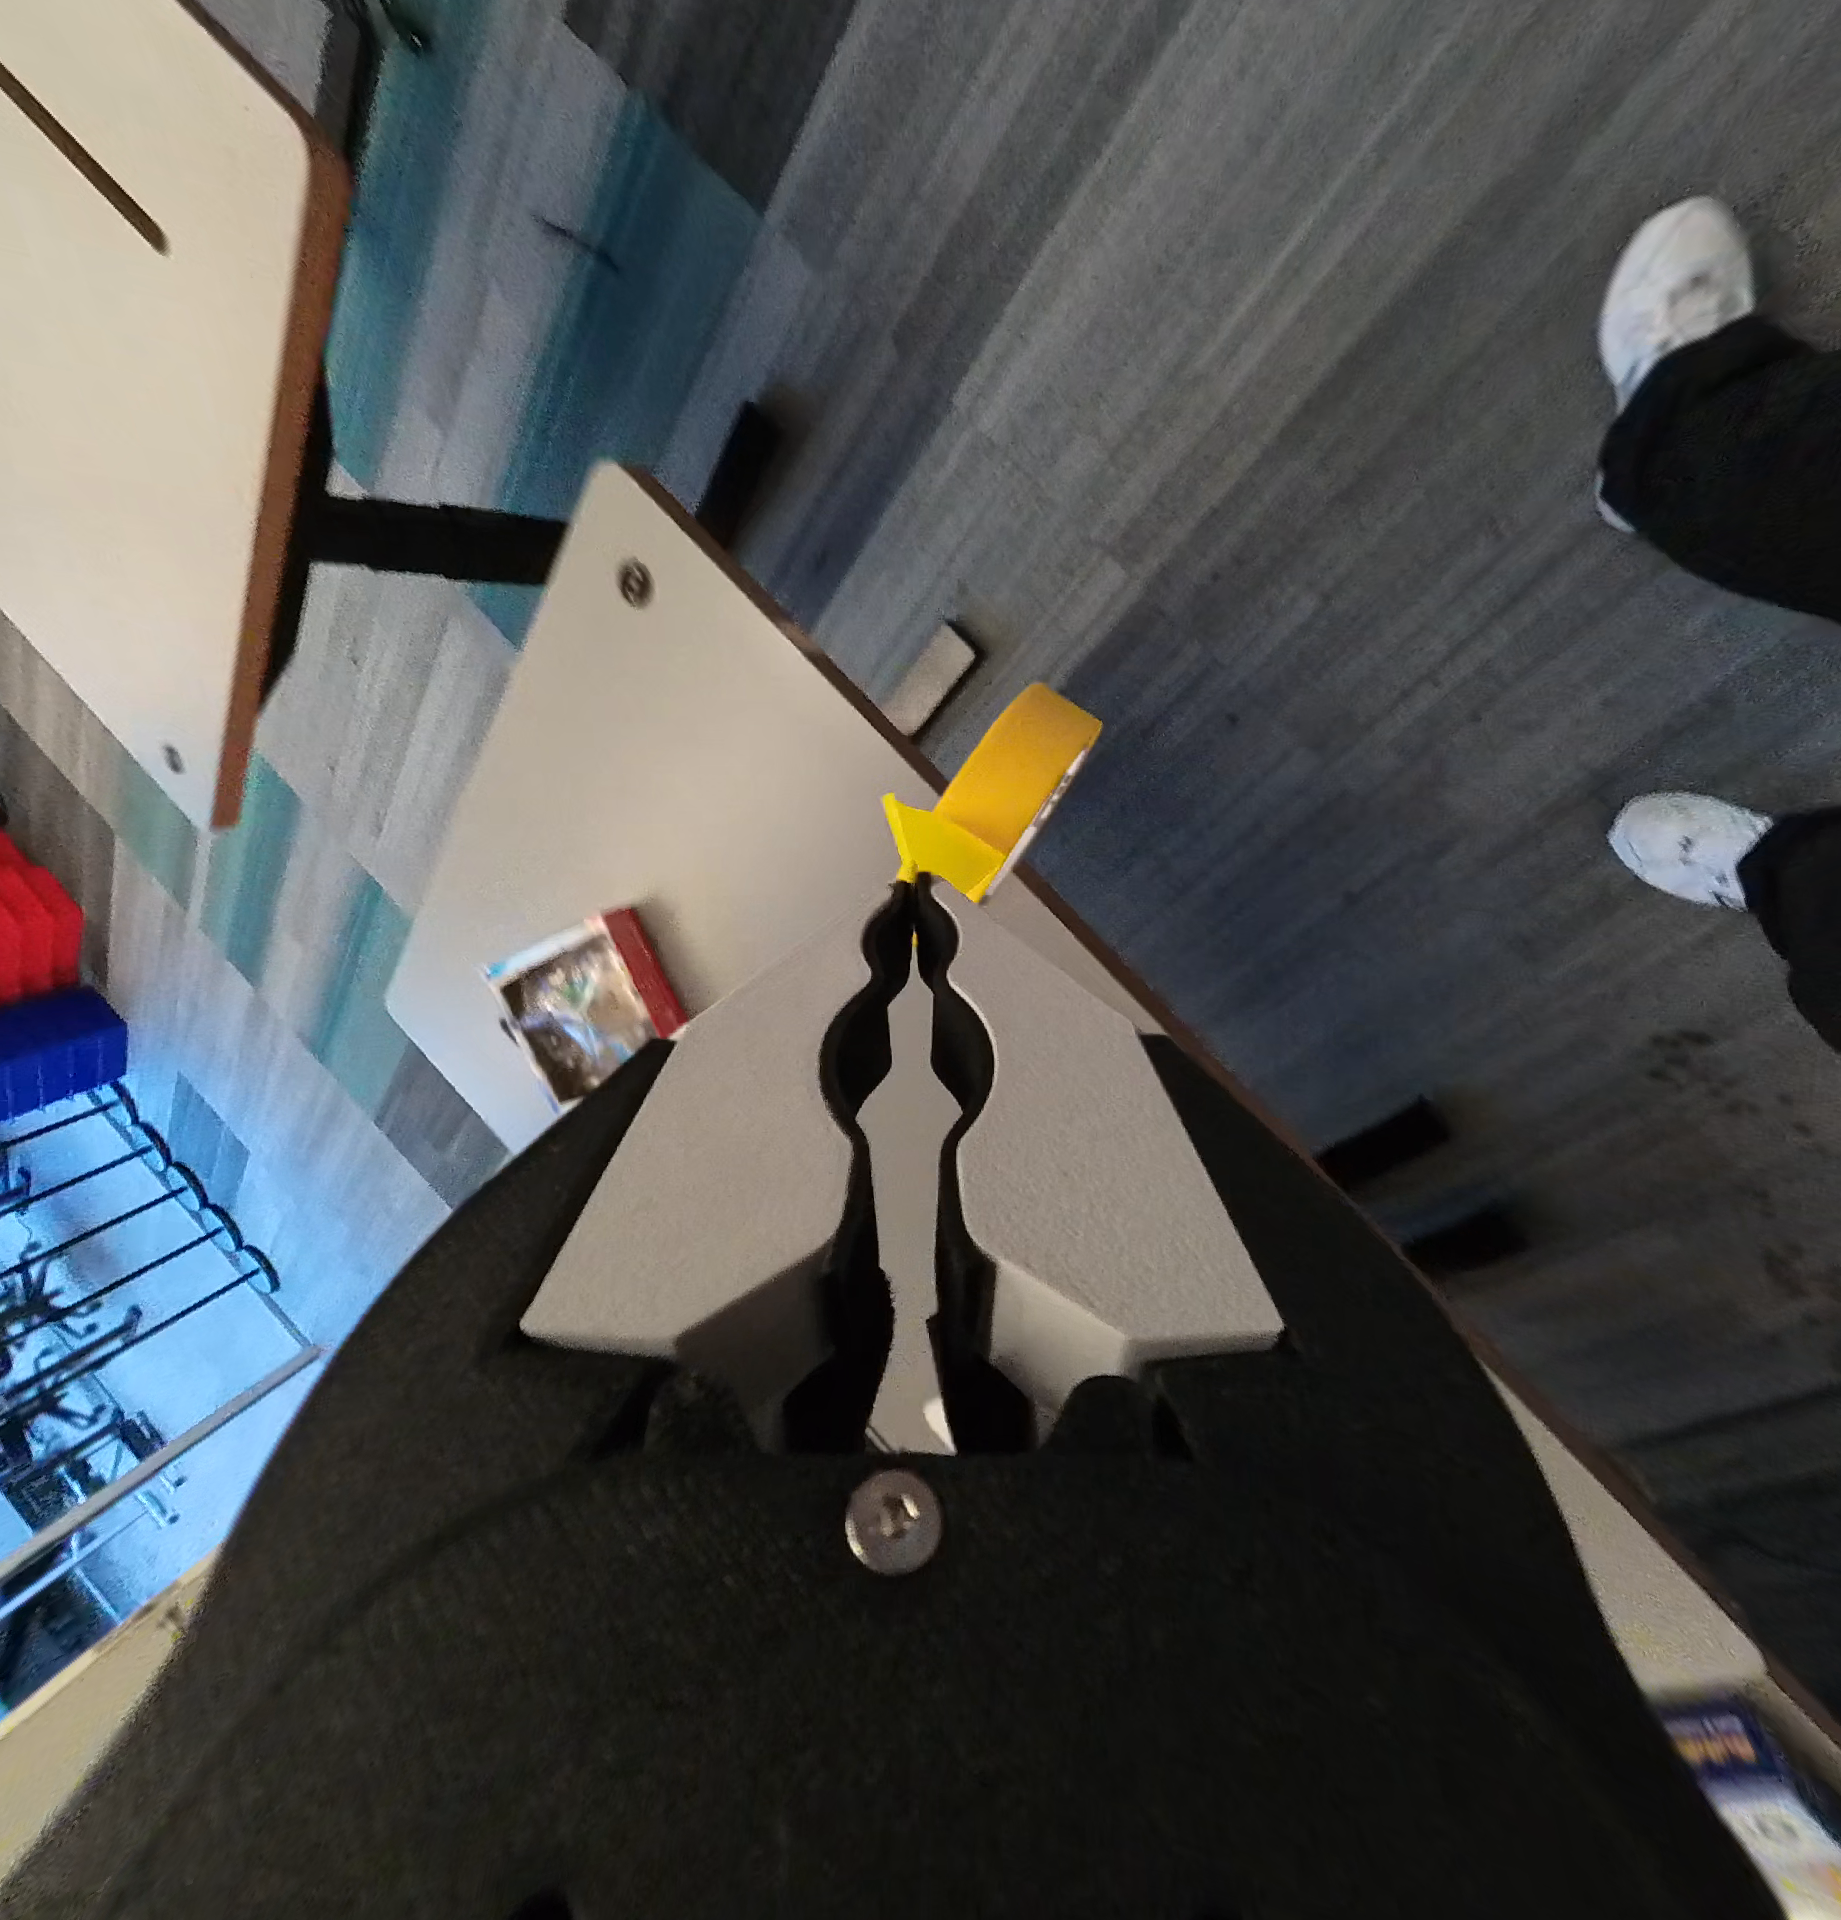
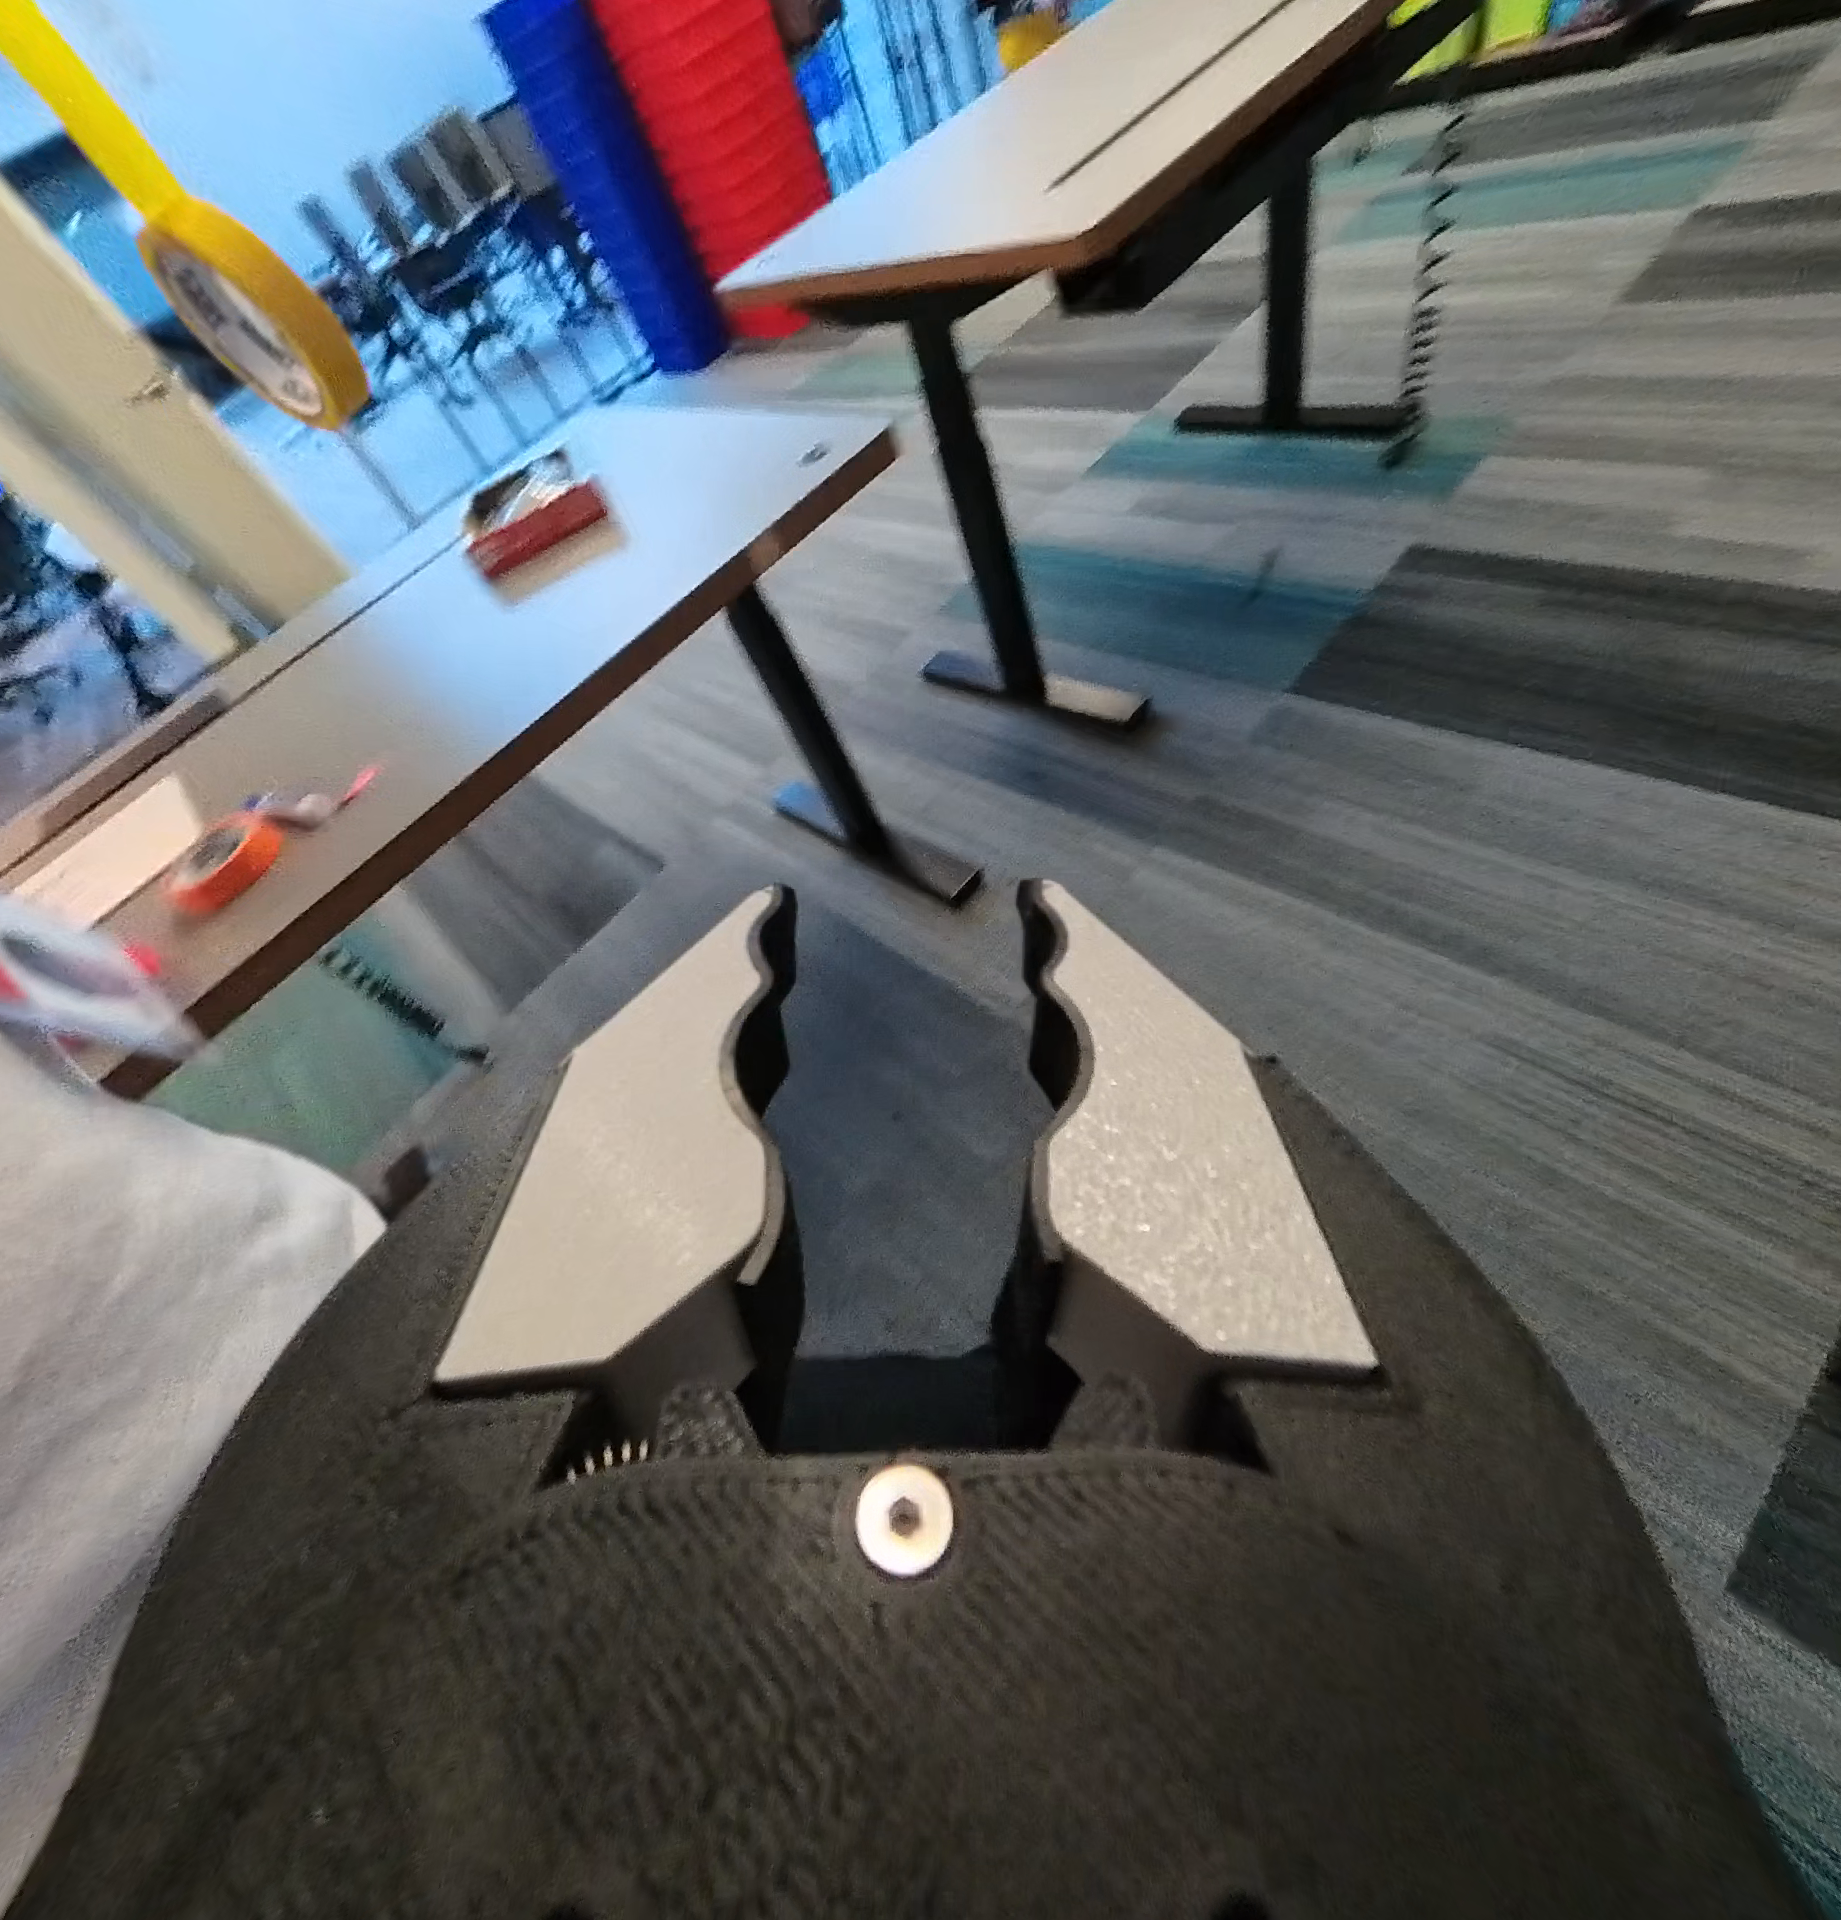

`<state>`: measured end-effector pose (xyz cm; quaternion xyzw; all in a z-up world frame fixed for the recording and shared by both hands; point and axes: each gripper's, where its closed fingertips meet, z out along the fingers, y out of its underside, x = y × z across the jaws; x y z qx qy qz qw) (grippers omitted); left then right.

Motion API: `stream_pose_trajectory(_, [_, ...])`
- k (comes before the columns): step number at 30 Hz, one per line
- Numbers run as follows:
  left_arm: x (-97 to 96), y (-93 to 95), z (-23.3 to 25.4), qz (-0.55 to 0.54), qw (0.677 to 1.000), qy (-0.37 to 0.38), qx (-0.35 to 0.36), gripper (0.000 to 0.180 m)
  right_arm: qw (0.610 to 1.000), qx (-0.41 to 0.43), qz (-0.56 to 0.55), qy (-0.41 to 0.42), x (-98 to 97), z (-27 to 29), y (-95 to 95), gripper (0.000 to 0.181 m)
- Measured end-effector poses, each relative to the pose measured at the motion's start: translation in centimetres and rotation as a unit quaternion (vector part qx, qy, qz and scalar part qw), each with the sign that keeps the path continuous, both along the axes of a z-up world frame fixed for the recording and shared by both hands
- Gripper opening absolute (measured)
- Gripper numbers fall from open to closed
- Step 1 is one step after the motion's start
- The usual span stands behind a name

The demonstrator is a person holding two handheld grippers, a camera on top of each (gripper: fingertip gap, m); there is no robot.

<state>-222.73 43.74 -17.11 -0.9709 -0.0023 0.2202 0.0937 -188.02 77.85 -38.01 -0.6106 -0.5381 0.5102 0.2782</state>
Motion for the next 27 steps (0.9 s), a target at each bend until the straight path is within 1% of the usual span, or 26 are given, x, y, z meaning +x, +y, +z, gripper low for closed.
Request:
stream_pose_trajectory(3, [-7.1,7.0,-0.4,0.013,1.0,0.005,0.003,0.0,1.0,-0.006,-0.016,0.013,-6.6,-0.3,7.6,0.041])
stream_pose_trajectory(5, [-11.7,11.5,-0.2,0.031,0.999,0.003,0.016,0.0,1.0,0.023,-0.007,0.009,-12.0,-0.3,13.2,0.037])
stream_pose_trajectory(6, [-13.7,14.1,0.0,0.038,0.999,-0.011,0.031,0.0,0.999,0.032,0.002,-0.001,-15.0,-0.1,15.9,0.036])
stream_pose_trajectory(7, [-15.6,16.7,0.2,0.039,0.998,-0.022,0.045,0.0,0.999,0.034,0.014,-0.006,-18.1,0.7,18.5,0.032])
stream_pose_trajectory(9, [-20.0,21.3,0.5,0.039,0.997,-0.027,0.057,0.0,0.998,0.05,0.031,0.01,-24.9,3.8,23.5,0.021])
stream_pose_trajectory(11, [-24.0,26.0,0.5,0.037,0.996,-0.037,0.071,0.0,0.994,0.089,0.04,0.043,-31.9,7.8,28.2,0.0])
stream_pose_trajectory(13, [-27.9,30.9,0.1,0.03,0.994,-0.048,0.089,0.0,0.985,0.142,0.045,0.088,-39.0,12.1,32.4,0.0])
stream_pose_trajectory(15, [-32.2,35.6,-0.6,0.017,0.995,-0.041,0.094,0.0,0.971,0.197,0.048,0.126,-45.9,15.7,36.5,0.0])
stream_pose_trajectory(18, [-39.2,42.5,-1.8,-0.01,0.994,-0.031,0.1,0.0,0.949,0.262,0.018,0.177,-55.2,19.9,43.0,0.0])
stream_pose_trajectory(20, [-44.1,47.4,-2.5,-0.034,0.992,-0.039,0.111,0.0,0.939,0.278,-0.009,0.202,-59.9,21.5,47.1,0.0])
stream_pose_trajectory(22, [-49.4,52.1,-3.1,-0.053,0.991,-0.05,0.116,0.0,0.939,0.266,-0.042,0.216,-63.5,22.0,50.9,0.0])
stream_pose_trajectory(24, [-54.8,56.4,-3.5,-0.064,0.989,-0.068,0.116,0.0,0.948,0.243,-0.069,0.193,-66.8,20.7,54.7,0.0])
stream_pose_trajectory(25, [-57.5,58.7,-3.6,-0.071,0.988,-0.078,0.116,0.0,0.956,0.23,-0.068,0.169,-68.5,19.5,56.1,0.005])
stream_pose_trajectory(27, [-62.9,63.1,-3.8,-0.081,0.987,-0.093,0.101,0.0,0.967,0.228,-0.067,0.09,-71.9,16.3,59.3,0.008])
